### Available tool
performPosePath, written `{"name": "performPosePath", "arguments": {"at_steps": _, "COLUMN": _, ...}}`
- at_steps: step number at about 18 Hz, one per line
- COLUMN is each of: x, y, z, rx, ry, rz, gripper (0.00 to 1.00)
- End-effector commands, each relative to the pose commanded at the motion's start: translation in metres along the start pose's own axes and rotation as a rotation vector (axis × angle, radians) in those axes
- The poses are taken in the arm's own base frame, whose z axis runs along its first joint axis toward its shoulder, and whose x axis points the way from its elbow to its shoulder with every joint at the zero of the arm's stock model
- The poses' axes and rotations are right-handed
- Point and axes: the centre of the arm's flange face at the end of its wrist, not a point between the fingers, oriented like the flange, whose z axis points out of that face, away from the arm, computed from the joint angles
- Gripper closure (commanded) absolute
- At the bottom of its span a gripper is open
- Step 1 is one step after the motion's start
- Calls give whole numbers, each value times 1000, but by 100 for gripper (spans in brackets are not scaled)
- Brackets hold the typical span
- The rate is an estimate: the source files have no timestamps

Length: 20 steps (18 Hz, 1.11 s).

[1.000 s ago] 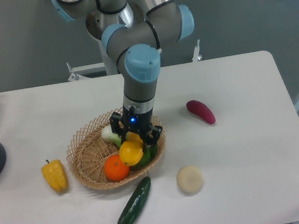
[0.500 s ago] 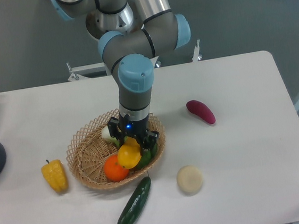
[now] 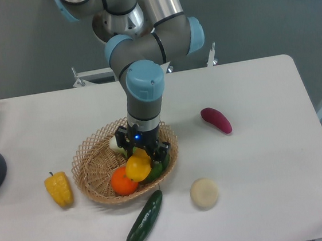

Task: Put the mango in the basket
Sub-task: 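Lower the mango onto the bok choy and open the gripper, then raise the open gripper up away from the basket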

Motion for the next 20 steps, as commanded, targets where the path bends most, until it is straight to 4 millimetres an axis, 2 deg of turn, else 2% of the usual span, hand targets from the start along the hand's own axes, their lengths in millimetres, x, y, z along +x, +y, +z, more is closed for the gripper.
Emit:
{"name": "performPosePath", "arguments": {"at_steps": 3, "x": -5, "y": -1, "z": -5, "rx": -18, "ry": -33, "rz": 5, "gripper": 0}}
{"name": "performPosePath", "arguments": {"at_steps": 6, "x": -3, "y": -3, "z": -6, "rx": -31, "ry": -48, "rz": 13, "gripper": 0}}
{"name": "performPosePath", "arguments": {"at_steps": 7, "x": -3, "y": -5, "z": -13, "rx": -21, "ry": -59, "rz": 17, "gripper": 0}}
{"name": "performPosePath", "arguments": {"at_steps": 9, "x": -6, "y": -15, "z": -40, "rx": 15, "ry": -98, "rz": 29, "gripper": 0}}
{"name": "performPosePath", "arguments": {"at_steps": 12, "x": -23, "y": -41, "z": -85, "rx": 74, "ry": -183, "rz": 70, "gripper": 0}}
{"name": "performPosePath", "arguments": {"at_steps": 14, "x": -37, "y": -49, "z": -107, "rx": 66, "ry": -253, "rz": 66, "gripper": 0}}
{"name": "performPosePath", "arguments": {"at_steps": 18, "x": -55, "y": -55, "z": -138, "rx": 54, "ry": -323, "rz": 128, "gripper": 0}}
{"name": "performPosePath", "arguments": {"at_steps": 20, "x": -62, "y": -48, "z": -144, "rx": 28, "ry": -316, "rz": 180, "gripper": 0}}
